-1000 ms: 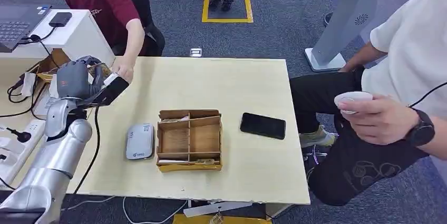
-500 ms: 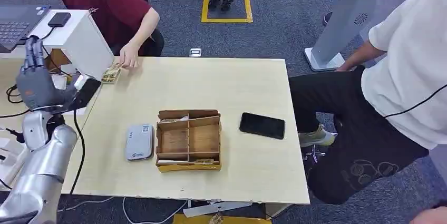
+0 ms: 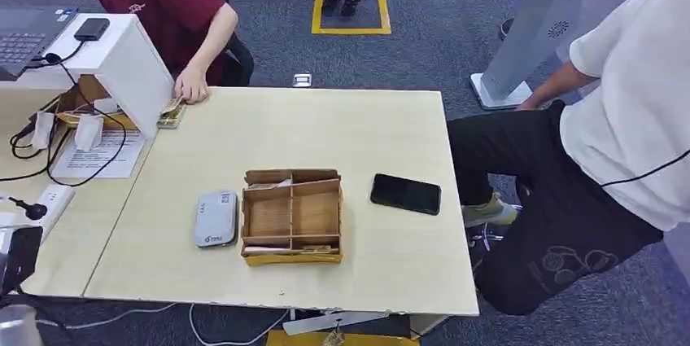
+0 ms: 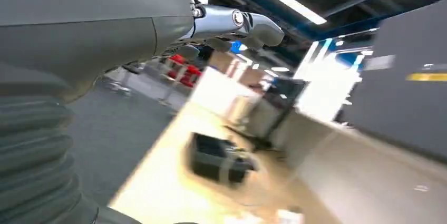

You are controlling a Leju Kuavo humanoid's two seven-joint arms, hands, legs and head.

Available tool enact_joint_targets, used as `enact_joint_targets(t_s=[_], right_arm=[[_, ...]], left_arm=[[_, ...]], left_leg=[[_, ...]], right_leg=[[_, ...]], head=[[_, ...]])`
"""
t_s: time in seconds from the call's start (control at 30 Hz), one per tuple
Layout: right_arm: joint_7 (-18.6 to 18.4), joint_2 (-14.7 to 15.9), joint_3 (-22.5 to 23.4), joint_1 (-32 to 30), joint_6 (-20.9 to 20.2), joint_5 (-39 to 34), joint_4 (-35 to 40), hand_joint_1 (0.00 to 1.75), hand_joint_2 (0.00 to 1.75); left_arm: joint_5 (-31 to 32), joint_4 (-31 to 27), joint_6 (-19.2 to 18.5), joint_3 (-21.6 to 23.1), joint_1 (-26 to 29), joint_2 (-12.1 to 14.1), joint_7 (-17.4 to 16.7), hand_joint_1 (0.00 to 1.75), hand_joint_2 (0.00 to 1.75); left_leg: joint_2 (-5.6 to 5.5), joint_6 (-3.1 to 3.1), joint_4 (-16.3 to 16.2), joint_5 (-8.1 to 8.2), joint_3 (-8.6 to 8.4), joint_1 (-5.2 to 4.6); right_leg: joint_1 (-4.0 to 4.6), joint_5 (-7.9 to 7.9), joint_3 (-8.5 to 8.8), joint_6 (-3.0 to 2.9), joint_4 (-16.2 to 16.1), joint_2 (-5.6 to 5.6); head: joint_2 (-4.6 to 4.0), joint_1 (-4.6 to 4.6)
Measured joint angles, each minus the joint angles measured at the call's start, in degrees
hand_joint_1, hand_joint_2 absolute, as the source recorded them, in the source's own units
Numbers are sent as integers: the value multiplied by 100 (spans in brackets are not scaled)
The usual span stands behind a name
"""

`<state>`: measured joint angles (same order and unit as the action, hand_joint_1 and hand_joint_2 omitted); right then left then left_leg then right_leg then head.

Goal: Pass the card to the sensor for recognition and then transmit it.

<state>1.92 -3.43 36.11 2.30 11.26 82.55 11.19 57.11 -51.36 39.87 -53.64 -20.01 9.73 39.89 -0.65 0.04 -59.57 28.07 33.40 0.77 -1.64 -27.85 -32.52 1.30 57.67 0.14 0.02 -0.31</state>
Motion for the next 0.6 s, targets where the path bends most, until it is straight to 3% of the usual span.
enact_joint_targets(t_s=[0.17,0.23,0.3,0.4,0.53,0.6], right_arm=[[0,-7,74,3,20,-55,0,0,175],[-13,-7,105,4,26,-103,0,0,175],[-17,-7,161,-7,26,-122,0,0,175],[-64,-7,236,-69,55,-140,0,0,175],[-229,-7,400,-64,166,-264,0,0,175],[-240,-7,450,-47,175,-269,0,0,175]], left_arm=[[85,4,0,-558,136,-100,-23,0,175],[59,165,4,-1015,217,-129,-197,0,175],[107,469,7,-1701,430,-161,-534,0,175],[-252,828,11,-2533,922,-420,-1480,0,175],[1282,887,17,-2937,1237,-1028,-2096,0,175],[1427,920,17,-3060,1276,-1205,-2160,0,175]], left_leg=[[-4,0,1,-1,6,0],[0,-1,6,6,-1,-3],[31,-14,7,20,-24,-4],[55,-6,3,32,-36,-7],[-24,9,1,36,-21,-7],[-23,9,1,37,-24,-7]], right_leg=[[0,1,12,1,1,-6],[-2,0,23,0,3,0],[-3,-3,21,-5,2,34],[-5,-12,13,-2,-3,55],[-7,-36,28,11,-13,-27],[-6,-33,39,9,-13,-26]], head=[[0,2],[0,0],[0,-2],[0,-11],[0,0],[0,7]])
